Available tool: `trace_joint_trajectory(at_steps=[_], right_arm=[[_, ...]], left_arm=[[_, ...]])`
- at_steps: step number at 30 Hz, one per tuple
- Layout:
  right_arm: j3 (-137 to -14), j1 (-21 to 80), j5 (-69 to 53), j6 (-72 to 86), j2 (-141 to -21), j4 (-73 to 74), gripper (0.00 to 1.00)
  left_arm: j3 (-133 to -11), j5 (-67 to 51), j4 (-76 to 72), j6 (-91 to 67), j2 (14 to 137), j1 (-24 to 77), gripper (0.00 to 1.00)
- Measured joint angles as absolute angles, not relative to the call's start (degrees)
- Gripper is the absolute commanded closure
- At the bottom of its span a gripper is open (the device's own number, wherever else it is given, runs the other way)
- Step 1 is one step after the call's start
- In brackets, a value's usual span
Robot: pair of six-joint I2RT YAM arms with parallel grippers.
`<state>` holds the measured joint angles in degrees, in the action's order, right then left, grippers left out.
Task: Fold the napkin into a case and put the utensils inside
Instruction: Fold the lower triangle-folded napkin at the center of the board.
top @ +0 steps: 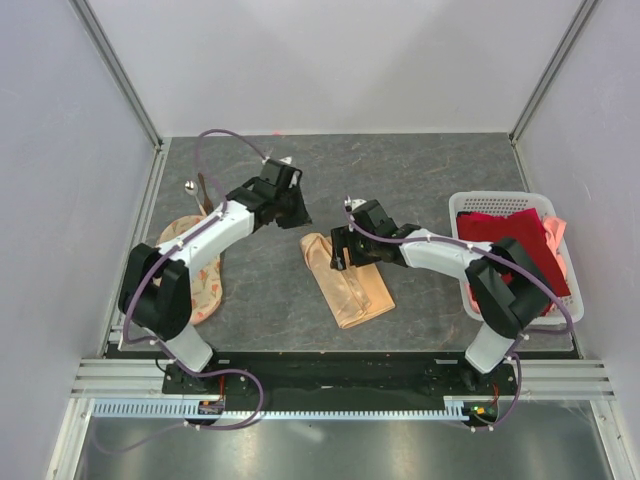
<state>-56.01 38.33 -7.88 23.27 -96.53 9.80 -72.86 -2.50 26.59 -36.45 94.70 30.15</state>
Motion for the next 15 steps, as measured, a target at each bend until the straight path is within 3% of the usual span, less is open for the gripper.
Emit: trace_joint_trajectory(at_steps=[8, 15], right_arm=[[-65.9, 37.7, -8.2, 21.8, -104.8, 9.0, 0.21], [-69.4, 36.1, -9.2, 21.6, -109.4, 8.5, 0.35]], left_arm=[[-68.1, -7.7, 24.7, -36.5, 96.8, 24.5, 0.97], [-68.1, -10.4, 21.3, -37.7, 101.7, 24.8, 0.98]])
